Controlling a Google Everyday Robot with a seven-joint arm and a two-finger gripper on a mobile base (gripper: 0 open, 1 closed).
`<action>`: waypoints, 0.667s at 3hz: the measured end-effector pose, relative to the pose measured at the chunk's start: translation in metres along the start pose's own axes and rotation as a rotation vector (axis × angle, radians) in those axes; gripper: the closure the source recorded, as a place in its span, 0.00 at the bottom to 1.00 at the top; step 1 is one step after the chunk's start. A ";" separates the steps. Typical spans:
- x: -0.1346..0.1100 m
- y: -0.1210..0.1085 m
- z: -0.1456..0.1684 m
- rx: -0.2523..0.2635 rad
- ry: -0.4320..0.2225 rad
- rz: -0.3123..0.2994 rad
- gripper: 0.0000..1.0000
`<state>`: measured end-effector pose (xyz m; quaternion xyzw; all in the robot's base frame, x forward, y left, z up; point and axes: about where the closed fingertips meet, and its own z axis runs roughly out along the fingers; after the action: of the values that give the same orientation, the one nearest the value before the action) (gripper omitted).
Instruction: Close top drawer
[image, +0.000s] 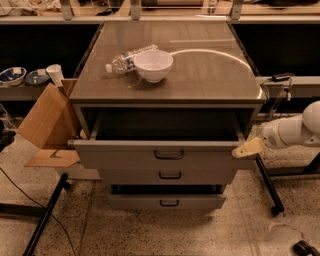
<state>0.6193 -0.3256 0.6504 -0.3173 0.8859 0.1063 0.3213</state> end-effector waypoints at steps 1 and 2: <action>-0.013 -0.005 0.010 0.001 -0.015 -0.004 0.00; -0.025 -0.013 0.016 0.013 -0.031 0.005 0.00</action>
Offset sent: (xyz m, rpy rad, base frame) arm 0.0540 0.0048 0.0145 0.0242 -0.0598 -0.0466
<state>0.6502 -0.3172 0.6541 -0.3113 0.8822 0.1063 0.3368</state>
